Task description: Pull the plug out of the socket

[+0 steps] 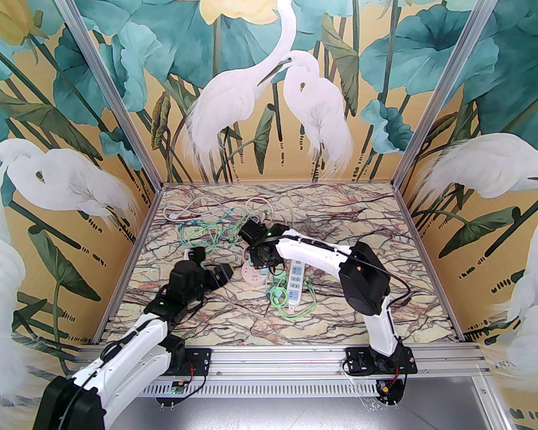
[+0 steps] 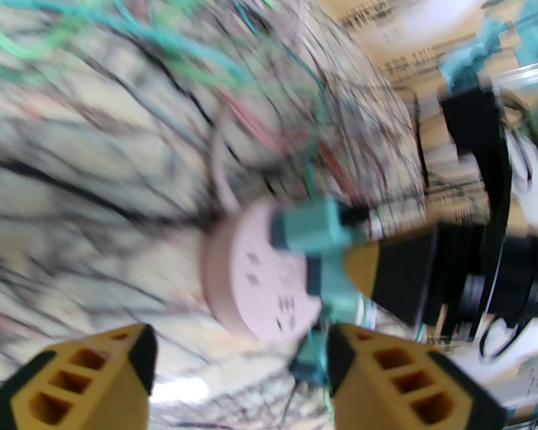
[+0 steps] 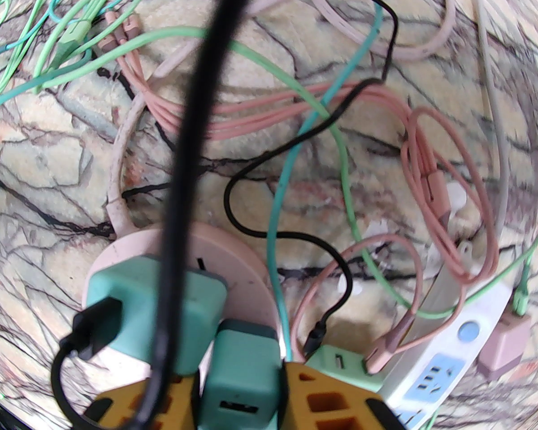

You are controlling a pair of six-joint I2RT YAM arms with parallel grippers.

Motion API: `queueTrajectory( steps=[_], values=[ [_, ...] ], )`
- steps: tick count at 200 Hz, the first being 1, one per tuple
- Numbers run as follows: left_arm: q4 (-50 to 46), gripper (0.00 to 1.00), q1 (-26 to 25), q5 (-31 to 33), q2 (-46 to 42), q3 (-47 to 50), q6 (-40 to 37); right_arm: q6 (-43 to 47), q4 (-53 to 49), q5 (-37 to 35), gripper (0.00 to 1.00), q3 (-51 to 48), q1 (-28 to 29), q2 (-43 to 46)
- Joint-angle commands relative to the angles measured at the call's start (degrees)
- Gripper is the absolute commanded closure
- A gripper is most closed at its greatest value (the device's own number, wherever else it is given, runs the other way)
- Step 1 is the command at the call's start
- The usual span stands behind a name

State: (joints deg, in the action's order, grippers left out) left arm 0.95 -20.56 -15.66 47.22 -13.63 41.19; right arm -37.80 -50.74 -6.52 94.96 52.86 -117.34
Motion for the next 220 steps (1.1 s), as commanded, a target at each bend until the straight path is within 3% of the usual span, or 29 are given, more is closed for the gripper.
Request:
queueTrajectory(
  steps=[1,76,130,172,220],
  values=[
    [6.39,0.41,-2.47,-2.26,3.58,1.32,3.29,4.14,-0.45,-1.03,0.67,-0.54,0.05,-1.06],
    [15.02,0.45,-6.69,-2.36,25.21,-5.46,2.74,4.23,1.19,-1.21,0.65,-2.64,0.0,0.45],
    [15.83,0.48,-7.52,-0.03,30.01,-7.03,3.39,1.27,-0.59,-0.63,0.64,-1.22,-0.06,-0.41],
    [16.01,0.64,-8.8,2.29,33.26,-7.02,6.01,-2.49,-0.96,1.38,0.59,-1.29,-0.05,-0.78],
    [12.88,0.7,-12.46,7.85,32.68,-6.64,8.7,-7.88,0.03,3.53,0.57,-2.03,-0.1,-0.73]
  ],
)
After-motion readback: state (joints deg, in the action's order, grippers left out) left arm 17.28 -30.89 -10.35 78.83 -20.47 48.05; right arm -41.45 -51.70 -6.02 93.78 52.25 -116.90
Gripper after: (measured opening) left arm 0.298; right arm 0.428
